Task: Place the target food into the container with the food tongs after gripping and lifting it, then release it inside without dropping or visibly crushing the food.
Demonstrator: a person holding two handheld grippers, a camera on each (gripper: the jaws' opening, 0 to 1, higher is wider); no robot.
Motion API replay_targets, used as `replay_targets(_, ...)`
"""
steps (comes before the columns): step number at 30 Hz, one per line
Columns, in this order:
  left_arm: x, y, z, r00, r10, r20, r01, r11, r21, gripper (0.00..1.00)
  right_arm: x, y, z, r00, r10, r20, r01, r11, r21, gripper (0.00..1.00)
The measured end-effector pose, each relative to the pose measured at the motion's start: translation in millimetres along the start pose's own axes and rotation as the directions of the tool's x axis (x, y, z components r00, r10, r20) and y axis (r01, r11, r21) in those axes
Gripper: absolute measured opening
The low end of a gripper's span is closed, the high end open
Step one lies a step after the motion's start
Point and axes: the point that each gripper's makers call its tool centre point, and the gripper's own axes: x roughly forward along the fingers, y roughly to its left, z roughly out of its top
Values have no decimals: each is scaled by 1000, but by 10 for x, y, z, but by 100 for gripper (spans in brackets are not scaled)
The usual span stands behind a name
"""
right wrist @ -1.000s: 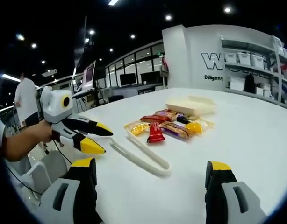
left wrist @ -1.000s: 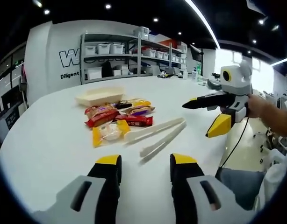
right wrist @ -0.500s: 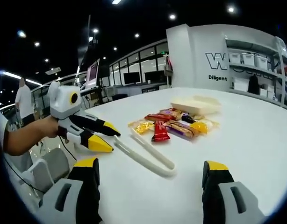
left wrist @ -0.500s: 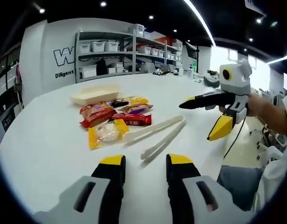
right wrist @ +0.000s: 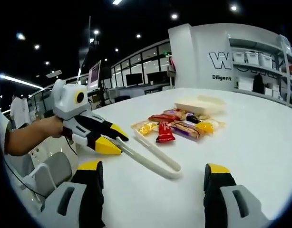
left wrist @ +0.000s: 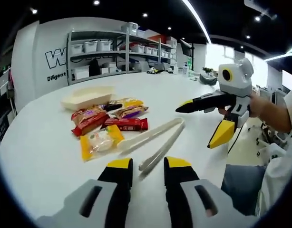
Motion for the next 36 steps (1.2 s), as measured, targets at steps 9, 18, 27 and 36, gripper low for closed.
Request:
replay_targets(9,69,-12,42,997,-70,11,70,997,36,16,26,39,-24,1000,12,-7,-12,1000,-2,84)
replay_targets(18,65,-28,56,989,-145,26,145,989,-3,14,20,57,-39,1000,20,-11,-20,1000,4,83)
replay_targets(27,43,-149,54,967,-250,36,250,968,18,6,-9,65,-8,1000,25,-5,-25,1000,-2,82)
replay_targets(36,19,-227,29,947,-316,63,315,949,24,2,-16,79,-5,1000,29,-5,-29,1000,-5,82)
